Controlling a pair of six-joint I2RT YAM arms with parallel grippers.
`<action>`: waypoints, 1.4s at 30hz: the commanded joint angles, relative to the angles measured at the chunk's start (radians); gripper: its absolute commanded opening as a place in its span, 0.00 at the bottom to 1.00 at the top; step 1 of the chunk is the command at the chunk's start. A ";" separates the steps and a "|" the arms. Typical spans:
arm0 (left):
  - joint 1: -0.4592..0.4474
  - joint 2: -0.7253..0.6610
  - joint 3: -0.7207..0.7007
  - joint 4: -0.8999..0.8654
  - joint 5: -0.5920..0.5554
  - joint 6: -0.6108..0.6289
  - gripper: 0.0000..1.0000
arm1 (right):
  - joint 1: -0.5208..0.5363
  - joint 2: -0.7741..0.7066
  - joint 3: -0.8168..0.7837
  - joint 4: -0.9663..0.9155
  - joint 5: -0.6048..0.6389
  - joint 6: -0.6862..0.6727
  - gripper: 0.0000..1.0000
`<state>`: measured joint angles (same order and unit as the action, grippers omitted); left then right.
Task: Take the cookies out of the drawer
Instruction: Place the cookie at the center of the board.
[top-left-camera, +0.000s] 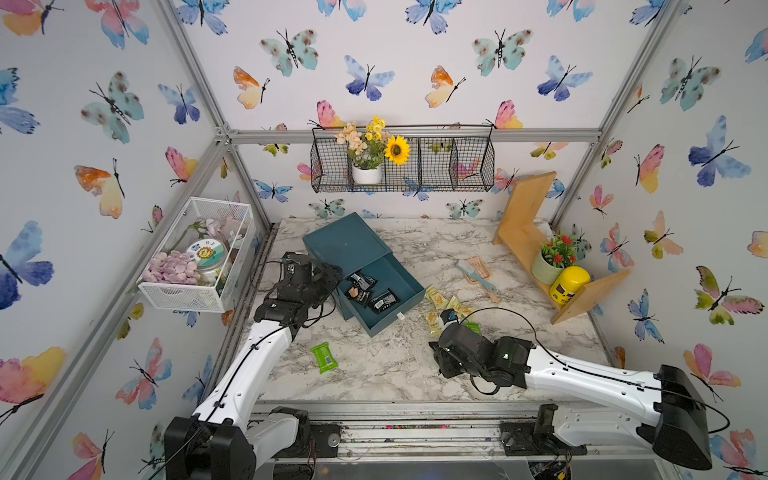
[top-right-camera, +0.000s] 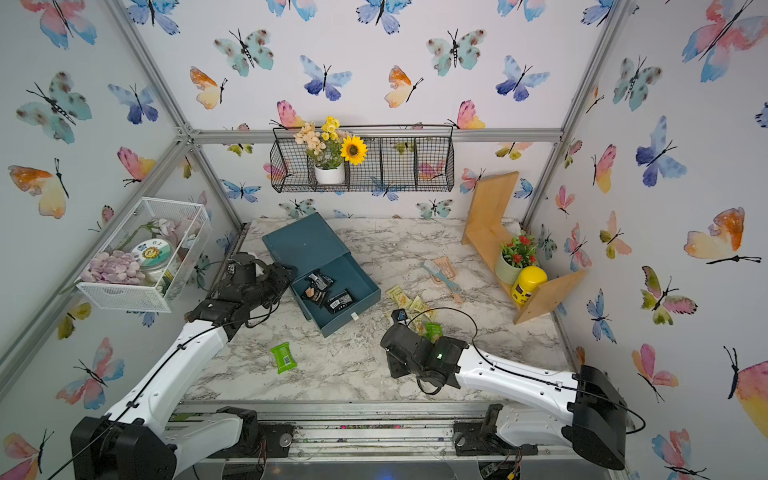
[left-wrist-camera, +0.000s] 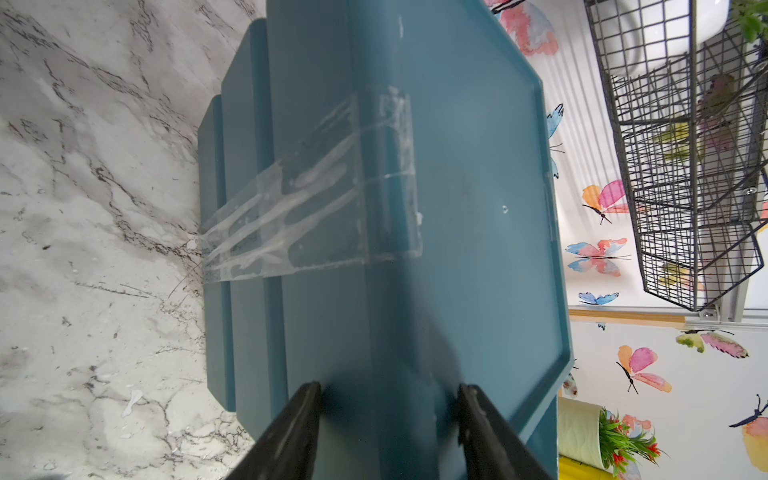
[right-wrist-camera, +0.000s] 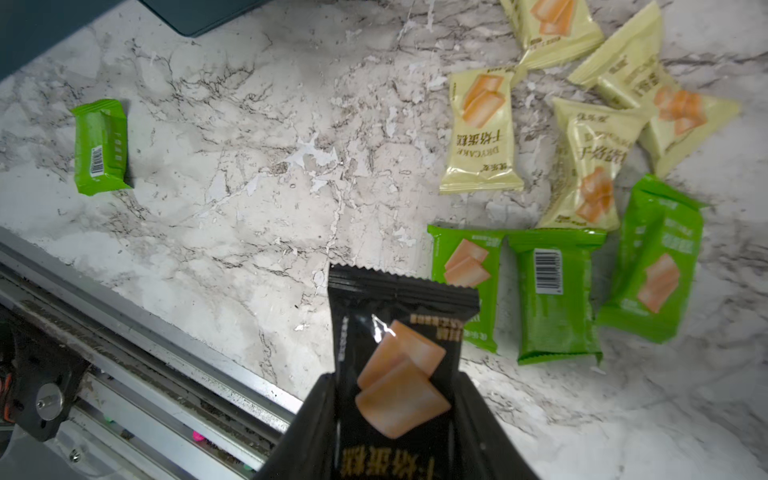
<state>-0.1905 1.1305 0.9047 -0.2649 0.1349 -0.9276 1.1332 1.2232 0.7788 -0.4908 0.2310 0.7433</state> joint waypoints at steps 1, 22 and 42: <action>0.006 0.008 -0.024 -0.040 0.005 0.007 0.56 | 0.007 0.062 -0.030 0.152 -0.035 0.063 0.29; 0.006 -0.011 -0.034 -0.041 -0.004 0.008 0.56 | 0.012 0.307 -0.029 0.238 0.046 0.094 0.50; 0.006 -0.015 -0.032 -0.032 0.013 0.009 0.56 | -0.056 0.150 0.579 -0.107 -0.014 -0.711 0.60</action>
<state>-0.1894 1.1240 0.8932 -0.2504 0.1352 -0.9276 1.1164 1.3018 1.2579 -0.4911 0.2768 0.2733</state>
